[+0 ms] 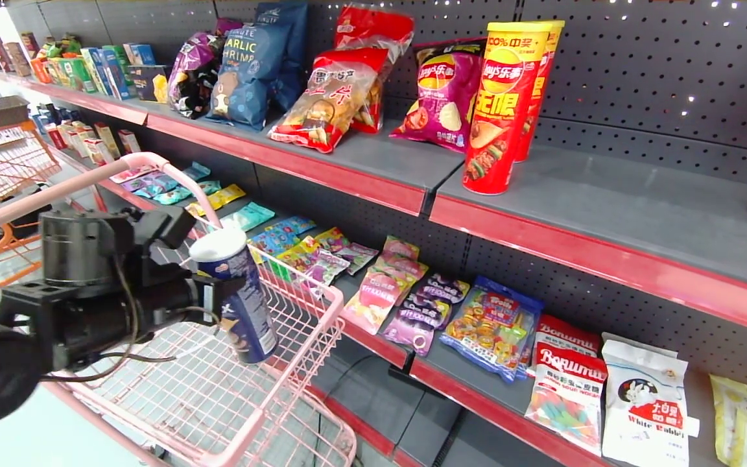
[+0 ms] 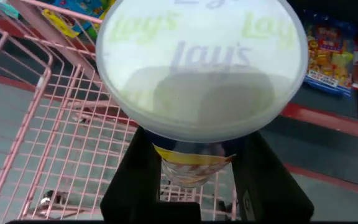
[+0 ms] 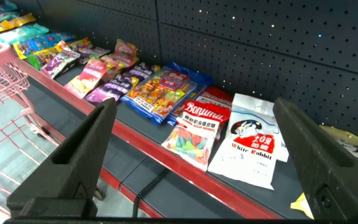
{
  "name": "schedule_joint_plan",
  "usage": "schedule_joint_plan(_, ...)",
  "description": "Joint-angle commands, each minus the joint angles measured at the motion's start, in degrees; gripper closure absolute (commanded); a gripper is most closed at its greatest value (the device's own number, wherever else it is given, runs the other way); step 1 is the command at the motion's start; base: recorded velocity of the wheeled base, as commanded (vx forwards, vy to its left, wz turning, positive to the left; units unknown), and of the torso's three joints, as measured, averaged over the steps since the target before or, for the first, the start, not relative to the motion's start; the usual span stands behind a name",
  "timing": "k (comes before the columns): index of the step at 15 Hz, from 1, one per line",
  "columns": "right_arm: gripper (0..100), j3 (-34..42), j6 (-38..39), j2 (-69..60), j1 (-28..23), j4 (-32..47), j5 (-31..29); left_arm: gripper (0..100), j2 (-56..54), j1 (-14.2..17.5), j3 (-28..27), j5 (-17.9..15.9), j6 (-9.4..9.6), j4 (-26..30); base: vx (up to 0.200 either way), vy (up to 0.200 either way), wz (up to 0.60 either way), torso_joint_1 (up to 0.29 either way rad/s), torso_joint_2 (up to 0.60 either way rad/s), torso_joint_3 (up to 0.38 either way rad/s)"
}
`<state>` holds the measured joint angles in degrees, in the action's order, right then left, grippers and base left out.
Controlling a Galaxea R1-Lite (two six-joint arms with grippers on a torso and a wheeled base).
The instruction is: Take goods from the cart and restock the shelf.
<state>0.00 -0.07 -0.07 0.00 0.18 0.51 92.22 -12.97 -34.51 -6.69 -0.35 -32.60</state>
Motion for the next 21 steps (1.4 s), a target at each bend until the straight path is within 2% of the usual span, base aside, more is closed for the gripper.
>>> schedule_joint_plan(1,0,0.0,0.0,0.1,0.0,0.0,0.0,100,-30.3,0.1,0.3,-0.2,-0.44,20.3,0.000,0.000,0.00,0.000,0.00,0.000)
schedule_joint_plan(4,0,0.0,0.0,0.1,0.0,0.0,0.0,100,-48.7,0.1,0.1,-0.1,-0.44,35.8,0.000,0.000,0.00,0.000,0.00,0.000)
schedule_joint_plan(5,0,0.0,0.0,0.1,0.0,0.0,0.0,100,-53.0,0.1,0.1,0.1,-0.44,38.5,0.000,0.000,0.00,0.000,0.00,0.000)
schedule_joint_plan(6,0,0.0,0.1,0.1,0.0,0.0,0.0,100,-55.0,0.1,0.2,0.3,-0.35,39.5,0.000,0.000,0.00,0.000,0.00,0.000)
schedule_joint_plan(8,0,0.0,0.1,0.1,0.0,0.0,0.0,100,-58.5,0.1,0.2,4.7,-0.35,39.8,0.000,0.000,0.00,0.009,-0.04,-0.025)
schedule_joint_plan(9,0,0.0,0.1,0.1,0.0,0.0,0.0,100,-58.6,0.1,0.1,5.4,-0.35,39.7,0.000,0.000,0.00,0.080,-0.27,-0.163)
schedule_joint_plan(11,0,0.0,0.1,0.1,0.0,0.0,0.0,100,-58.7,0.1,0.0,5.5,-0.26,39.5,0.000,0.000,0.00,0.146,-0.42,-0.273)
schedule_joint_plan(13,0,0.0,0.1,0.1,0.0,0.0,0.0,100,-59.6,0.1,0.3,6.3,1.14,39.5,0.000,0.000,0.00,0.188,-0.51,-0.329)
schedule_joint_plan(21,0,0.0,0.1,0.1,0.0,0.0,0.0,100,-64.0,0.1,2.3,6.8,1.14,40.3,0.000,0.000,0.00,0.227,-0.57,-0.346)
